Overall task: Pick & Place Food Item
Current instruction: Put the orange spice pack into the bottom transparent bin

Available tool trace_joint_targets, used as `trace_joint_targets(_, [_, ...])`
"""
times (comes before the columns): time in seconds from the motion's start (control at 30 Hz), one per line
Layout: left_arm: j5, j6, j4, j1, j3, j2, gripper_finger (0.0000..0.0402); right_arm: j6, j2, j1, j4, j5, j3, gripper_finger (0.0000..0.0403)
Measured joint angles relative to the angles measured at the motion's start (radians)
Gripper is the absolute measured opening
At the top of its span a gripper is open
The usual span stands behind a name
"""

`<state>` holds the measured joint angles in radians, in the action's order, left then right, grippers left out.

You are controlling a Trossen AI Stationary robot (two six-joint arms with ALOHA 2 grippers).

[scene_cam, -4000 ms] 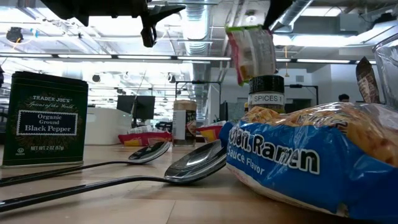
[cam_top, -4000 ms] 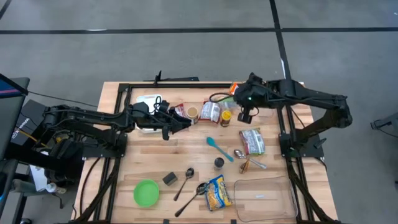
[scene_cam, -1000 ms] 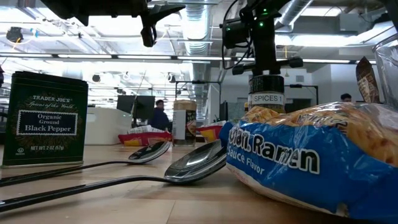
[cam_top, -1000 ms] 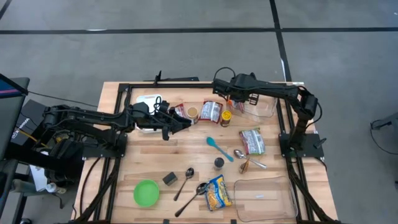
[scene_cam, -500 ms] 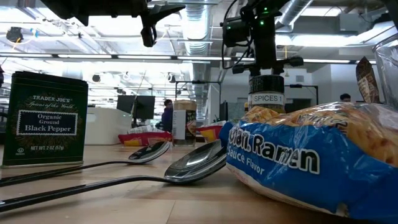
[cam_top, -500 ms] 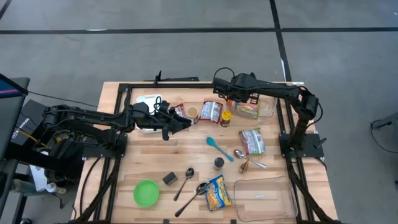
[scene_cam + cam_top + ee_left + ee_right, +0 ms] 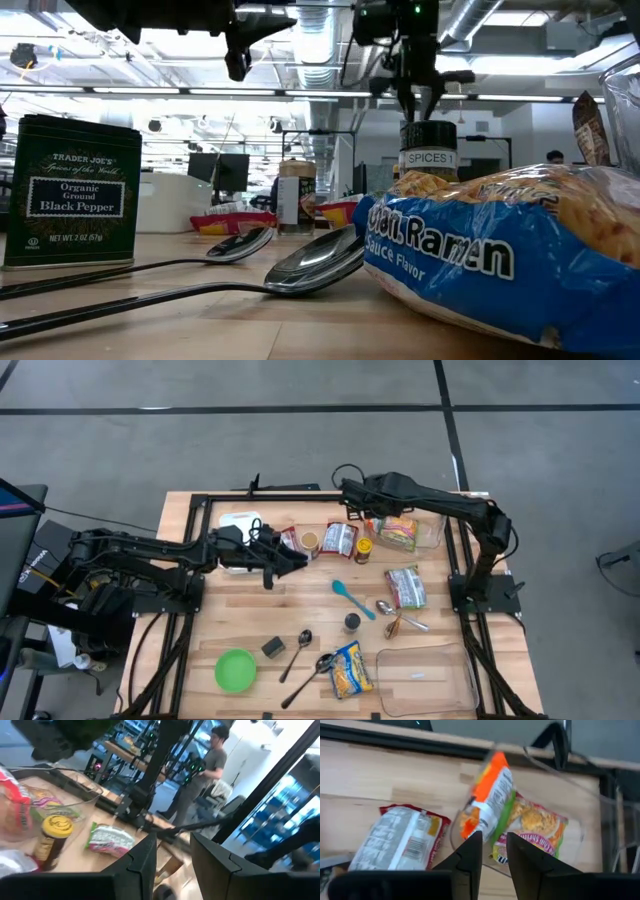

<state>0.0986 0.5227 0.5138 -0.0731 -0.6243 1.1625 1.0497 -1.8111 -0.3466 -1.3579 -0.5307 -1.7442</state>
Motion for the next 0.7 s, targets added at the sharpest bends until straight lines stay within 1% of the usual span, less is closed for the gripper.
trace_joint_targets(0.27, [0.000,-0.082,-0.115,0.000,0.000,0.000,0.0113,-0.062,0.000,0.092,-0.085,-0.105,-0.119,0.0082])
trace_joint_targets(0.43, [0.000,-0.105,-0.197,0.003,0.000,0.000,0.0113,-0.066,0.000,0.168,-0.109,-0.144,-0.149,0.0082])
trace_joint_targets(0.7, [0.050,-0.108,-0.316,0.028,0.000,0.000,0.0113,-0.066,0.027,0.288,-0.154,-0.150,-0.148,0.0082])
